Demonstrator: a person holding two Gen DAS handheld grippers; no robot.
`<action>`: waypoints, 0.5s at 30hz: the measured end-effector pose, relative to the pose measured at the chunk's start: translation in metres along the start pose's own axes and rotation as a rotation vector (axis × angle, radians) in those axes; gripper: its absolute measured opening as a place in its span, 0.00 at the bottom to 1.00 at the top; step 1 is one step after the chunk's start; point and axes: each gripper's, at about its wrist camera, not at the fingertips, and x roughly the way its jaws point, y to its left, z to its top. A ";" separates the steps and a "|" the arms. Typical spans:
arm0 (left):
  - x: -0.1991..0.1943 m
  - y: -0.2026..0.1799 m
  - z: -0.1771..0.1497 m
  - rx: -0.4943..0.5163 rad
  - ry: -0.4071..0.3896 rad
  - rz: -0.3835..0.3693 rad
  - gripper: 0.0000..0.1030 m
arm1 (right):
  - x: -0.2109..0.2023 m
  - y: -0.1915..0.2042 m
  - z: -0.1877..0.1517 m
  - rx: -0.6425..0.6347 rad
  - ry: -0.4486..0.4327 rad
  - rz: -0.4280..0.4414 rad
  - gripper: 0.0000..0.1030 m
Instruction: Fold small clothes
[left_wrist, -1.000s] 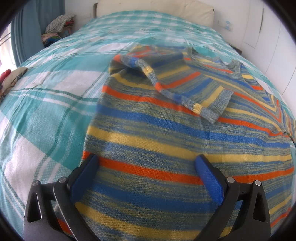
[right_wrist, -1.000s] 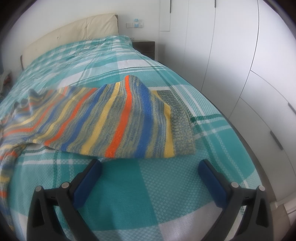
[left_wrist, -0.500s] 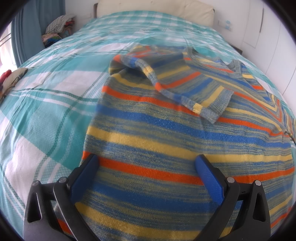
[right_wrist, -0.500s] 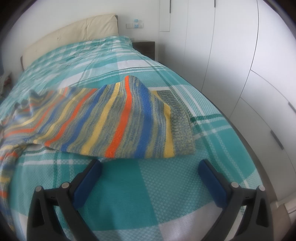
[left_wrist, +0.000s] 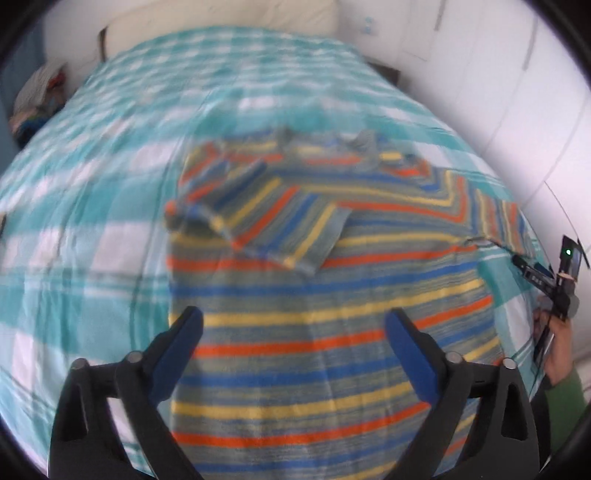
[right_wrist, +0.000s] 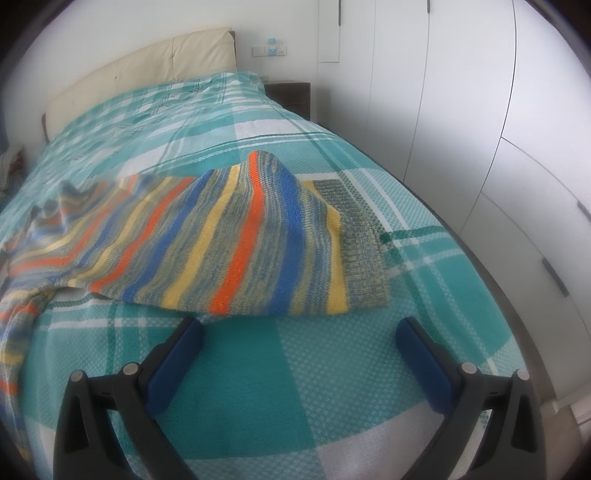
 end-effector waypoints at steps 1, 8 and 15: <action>-0.003 -0.012 0.013 0.083 -0.020 -0.013 1.00 | 0.000 0.000 0.000 0.000 0.000 -0.001 1.00; 0.101 -0.050 0.033 0.415 0.173 0.006 0.93 | -0.001 0.001 0.000 0.001 -0.003 0.000 1.00; 0.135 -0.012 0.032 0.189 0.223 -0.082 0.04 | -0.001 0.001 -0.001 0.002 -0.004 0.001 1.00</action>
